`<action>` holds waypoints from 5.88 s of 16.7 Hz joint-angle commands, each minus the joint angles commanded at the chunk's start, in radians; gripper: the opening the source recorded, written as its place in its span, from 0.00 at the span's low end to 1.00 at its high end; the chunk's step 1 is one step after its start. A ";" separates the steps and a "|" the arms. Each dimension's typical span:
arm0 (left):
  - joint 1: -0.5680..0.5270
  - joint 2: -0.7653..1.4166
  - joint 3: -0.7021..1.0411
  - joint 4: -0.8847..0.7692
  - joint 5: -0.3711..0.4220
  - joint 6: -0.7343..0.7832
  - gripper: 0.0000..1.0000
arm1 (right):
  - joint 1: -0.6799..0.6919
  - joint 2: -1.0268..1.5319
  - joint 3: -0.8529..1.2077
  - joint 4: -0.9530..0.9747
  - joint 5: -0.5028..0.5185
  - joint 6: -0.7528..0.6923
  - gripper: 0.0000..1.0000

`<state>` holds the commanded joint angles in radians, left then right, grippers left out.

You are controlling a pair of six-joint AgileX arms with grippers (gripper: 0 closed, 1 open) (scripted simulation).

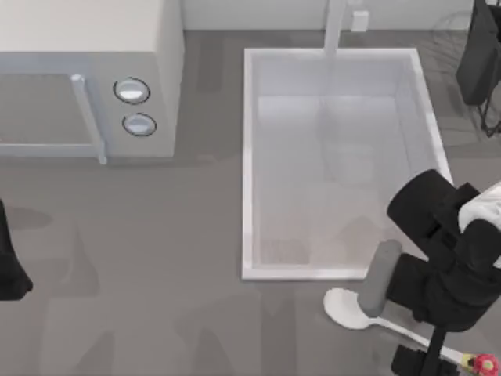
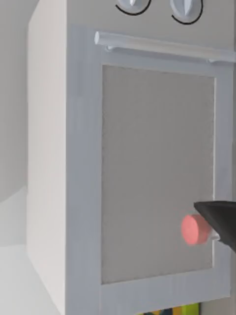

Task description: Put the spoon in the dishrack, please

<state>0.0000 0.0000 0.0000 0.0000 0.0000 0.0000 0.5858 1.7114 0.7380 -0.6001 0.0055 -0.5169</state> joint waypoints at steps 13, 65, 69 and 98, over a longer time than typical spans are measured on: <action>0.000 0.000 0.000 0.000 0.000 0.000 1.00 | 0.000 0.000 0.000 0.000 0.000 0.000 0.00; 0.000 0.000 0.000 0.000 0.000 0.000 1.00 | -1.215 -0.719 0.412 0.451 -0.620 0.533 0.00; 0.000 0.000 0.000 0.000 0.000 0.000 1.00 | -1.191 -0.650 0.409 0.519 -0.599 0.535 0.00; 0.000 0.000 0.000 0.000 0.000 0.000 1.00 | -0.893 0.086 0.241 1.423 -0.283 0.533 0.68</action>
<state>0.0000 0.0000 0.0000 0.0000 0.0000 0.0000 -0.3068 1.7970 0.9786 0.8231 -0.2772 0.0162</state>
